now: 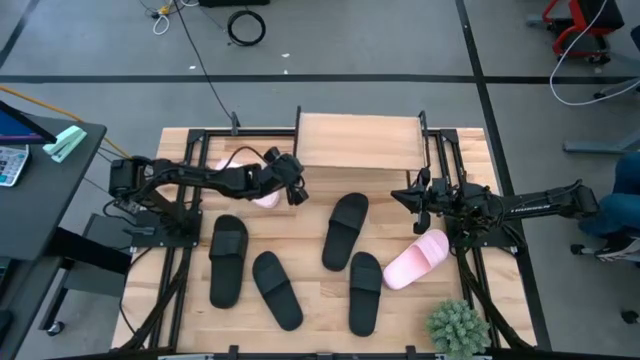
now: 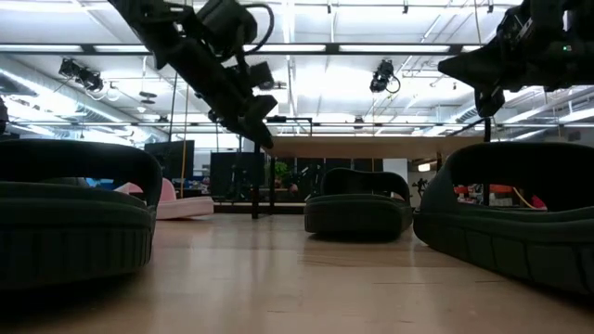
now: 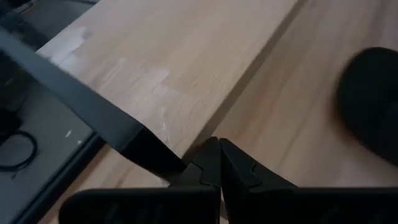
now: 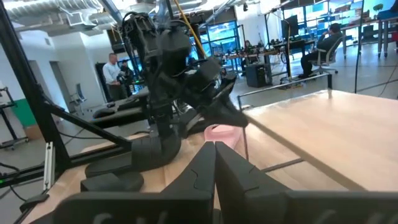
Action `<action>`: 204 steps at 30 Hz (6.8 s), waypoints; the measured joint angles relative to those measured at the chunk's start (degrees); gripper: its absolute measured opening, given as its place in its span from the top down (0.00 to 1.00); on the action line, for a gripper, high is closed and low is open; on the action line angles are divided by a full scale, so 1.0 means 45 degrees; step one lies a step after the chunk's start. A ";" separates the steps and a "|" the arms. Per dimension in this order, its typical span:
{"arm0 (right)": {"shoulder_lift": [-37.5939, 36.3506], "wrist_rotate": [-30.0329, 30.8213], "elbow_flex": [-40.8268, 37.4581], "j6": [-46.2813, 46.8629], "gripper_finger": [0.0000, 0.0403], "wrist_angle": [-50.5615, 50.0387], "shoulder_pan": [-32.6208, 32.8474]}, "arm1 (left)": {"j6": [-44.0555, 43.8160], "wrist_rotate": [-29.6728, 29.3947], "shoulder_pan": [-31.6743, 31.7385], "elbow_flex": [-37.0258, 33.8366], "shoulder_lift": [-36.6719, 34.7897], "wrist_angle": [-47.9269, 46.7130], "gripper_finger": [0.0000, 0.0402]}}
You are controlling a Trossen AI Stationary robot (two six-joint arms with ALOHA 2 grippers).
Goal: Pick and place slides into the shelf
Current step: Prepare the shelf, then put the left pink slide on the shelf, then put the pink slide on the shelf
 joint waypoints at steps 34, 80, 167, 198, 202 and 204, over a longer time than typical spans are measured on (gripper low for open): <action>0.0475 -0.3469 -0.0010 0.1176 0.97 -0.0486 0.0013 | -0.4125 0.0201 -0.2841 0.3230 -0.1642 -1.0022 0.99; 0.0510 -0.3483 -0.0010 0.0525 0.97 -0.0485 0.0008 | -0.6096 -0.2416 0.1872 -0.1836 -0.1588 -1.0186 0.59; 0.0513 -0.3337 0.0005 0.0525 0.97 -0.0481 -0.0001 | 0.6928 -0.0528 0.2736 0.8796 0.3331 -0.6014 0.71; 0.8624 -0.1928 0.9581 0.2164 0.83 -0.8407 0.4349 | 0.5699 -0.4196 -0.0932 0.8801 -0.1059 -0.9304 0.45; 1.0781 -0.1807 1.1969 0.4772 0.83 -1.2443 0.4842 | 0.4443 -0.4195 -0.0903 0.8801 -0.1799 -1.0706 0.46; 1.1695 -0.1823 1.2985 0.6894 0.83 -1.4900 0.5027 | 0.3867 -0.4183 -0.0906 0.8801 -0.1999 -1.1448 0.47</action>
